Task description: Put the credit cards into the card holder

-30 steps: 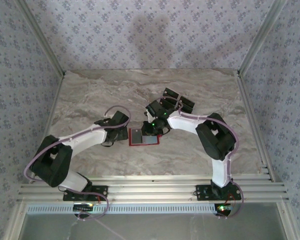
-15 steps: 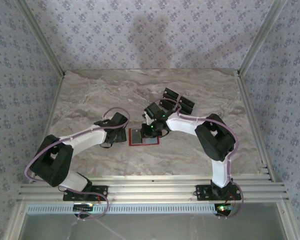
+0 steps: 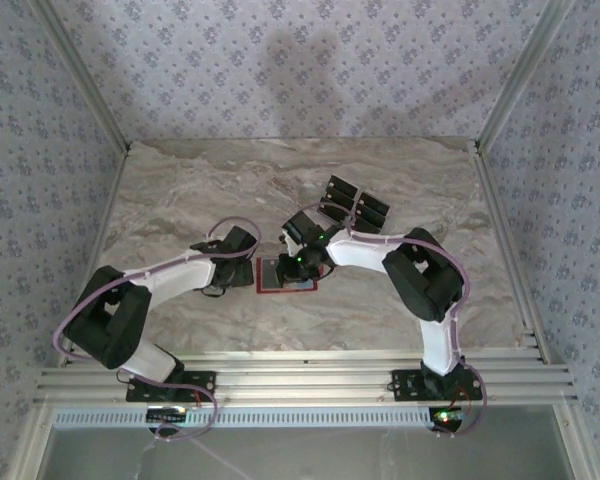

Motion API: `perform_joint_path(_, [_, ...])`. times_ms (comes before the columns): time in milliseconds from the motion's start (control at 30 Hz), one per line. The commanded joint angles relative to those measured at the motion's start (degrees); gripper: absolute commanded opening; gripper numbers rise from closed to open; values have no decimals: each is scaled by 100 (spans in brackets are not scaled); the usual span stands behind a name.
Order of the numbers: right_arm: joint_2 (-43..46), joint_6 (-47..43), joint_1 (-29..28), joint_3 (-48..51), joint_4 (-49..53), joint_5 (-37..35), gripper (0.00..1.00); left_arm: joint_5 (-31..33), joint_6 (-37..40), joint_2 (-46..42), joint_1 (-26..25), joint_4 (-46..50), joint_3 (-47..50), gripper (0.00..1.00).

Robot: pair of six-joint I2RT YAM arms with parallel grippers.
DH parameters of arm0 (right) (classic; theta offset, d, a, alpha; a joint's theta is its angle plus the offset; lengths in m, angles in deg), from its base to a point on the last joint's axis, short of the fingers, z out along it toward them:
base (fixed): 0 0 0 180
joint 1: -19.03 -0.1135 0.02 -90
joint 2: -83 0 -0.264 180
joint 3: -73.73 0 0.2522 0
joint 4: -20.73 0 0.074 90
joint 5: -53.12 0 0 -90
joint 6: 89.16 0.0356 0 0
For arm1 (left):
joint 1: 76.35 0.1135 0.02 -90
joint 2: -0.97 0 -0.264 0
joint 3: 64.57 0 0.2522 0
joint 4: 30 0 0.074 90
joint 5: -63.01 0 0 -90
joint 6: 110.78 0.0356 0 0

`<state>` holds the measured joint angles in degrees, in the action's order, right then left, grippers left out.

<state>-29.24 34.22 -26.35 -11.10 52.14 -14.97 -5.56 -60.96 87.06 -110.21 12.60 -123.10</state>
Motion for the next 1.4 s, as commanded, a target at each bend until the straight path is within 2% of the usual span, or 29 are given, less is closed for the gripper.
perform_joint_path(0, [326, -55, 71, -112, 191, 26, 16, -42, -12, -31, -32, 5, -40, 99])
perform_joint_path(367, [1140, -147, 361, 501, 459, -585, 42, -220, 151, -303, -186, -59, -152, 99])
perform_joint_path(800, [640, -619, 665, 323, 554, -607, 47, -185, 48, 196, -659, -28, -593, 99])
perform_joint_path(1367, [43, -698, 689, -170, 631, -555, 48, -233, -70, 215, -759, -97, -554, 99])
